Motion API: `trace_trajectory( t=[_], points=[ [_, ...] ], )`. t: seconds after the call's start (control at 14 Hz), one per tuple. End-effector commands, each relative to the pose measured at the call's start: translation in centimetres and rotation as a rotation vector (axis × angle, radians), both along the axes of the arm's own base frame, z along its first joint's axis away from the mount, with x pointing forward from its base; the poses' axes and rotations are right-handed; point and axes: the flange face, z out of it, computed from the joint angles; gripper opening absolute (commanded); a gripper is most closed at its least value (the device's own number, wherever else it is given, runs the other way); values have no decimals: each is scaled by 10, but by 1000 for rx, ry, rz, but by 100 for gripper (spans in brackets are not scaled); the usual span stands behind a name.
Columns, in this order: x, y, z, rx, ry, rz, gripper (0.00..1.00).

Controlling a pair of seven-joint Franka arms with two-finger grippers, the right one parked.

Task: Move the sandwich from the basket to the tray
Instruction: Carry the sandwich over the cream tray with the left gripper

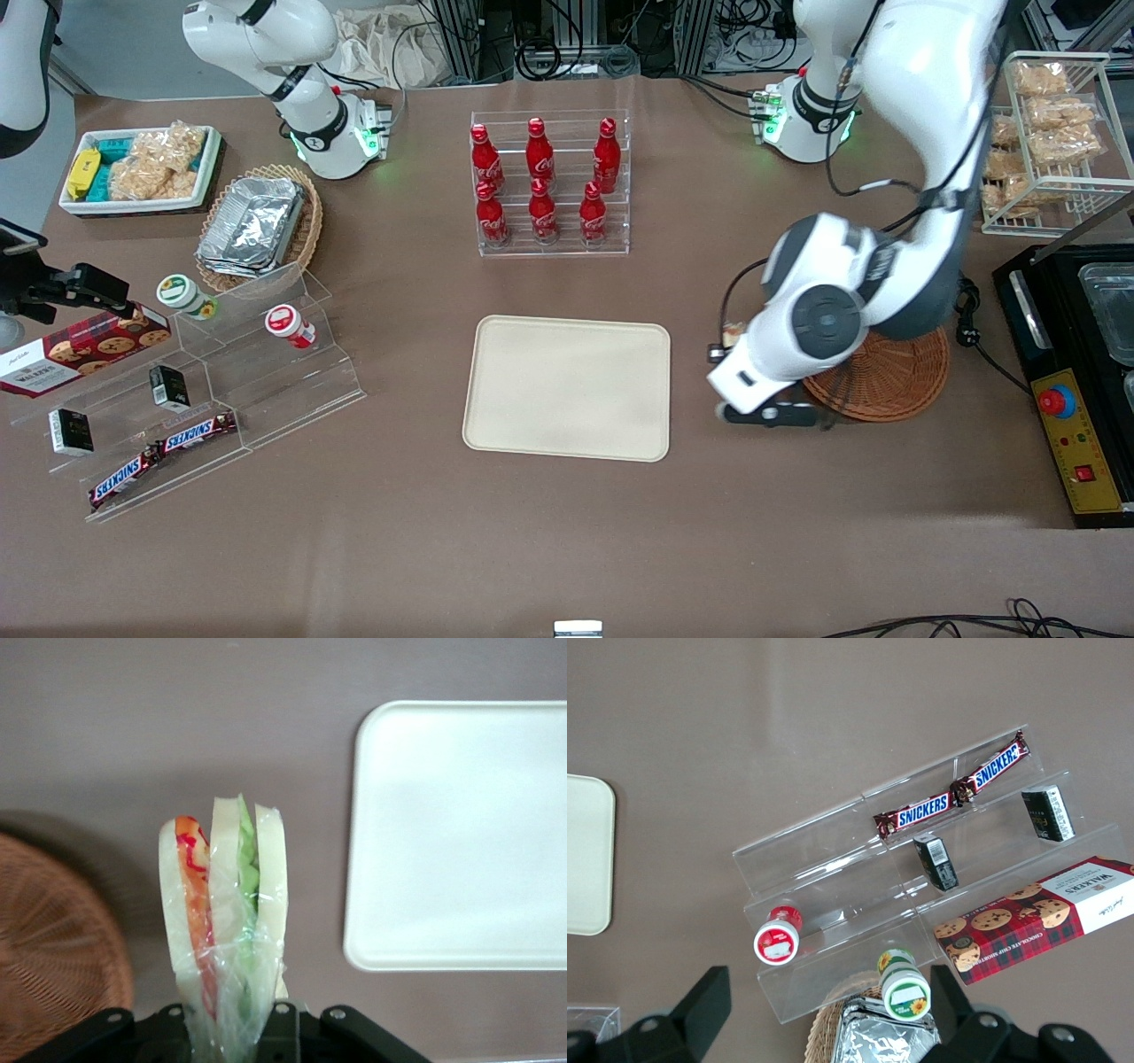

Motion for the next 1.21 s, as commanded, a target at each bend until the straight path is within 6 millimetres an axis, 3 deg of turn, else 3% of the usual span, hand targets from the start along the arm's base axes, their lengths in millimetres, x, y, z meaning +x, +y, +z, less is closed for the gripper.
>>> trace_trajectory(
  t=[0.0, 0.14, 0.36, 0.5, 0.71, 0.93, 1.07, 1.14],
  points=[
    [4, -30, -9, -7, -44, 21, 6],
    [-3, -56, -29, -22, -62, 23, 11],
    [-11, -67, -68, -12, -12, 20, 10],
    [-19, -91, -79, -33, -25, -5, 9],
    [-21, -97, -107, -47, -21, 4, 8],
    [-32, -118, -123, -66, -17, -7, 10],
    [-32, -119, -133, -67, -20, 20, 22],
    [-32, -119, -133, -68, -19, 23, 45]
  ],
)
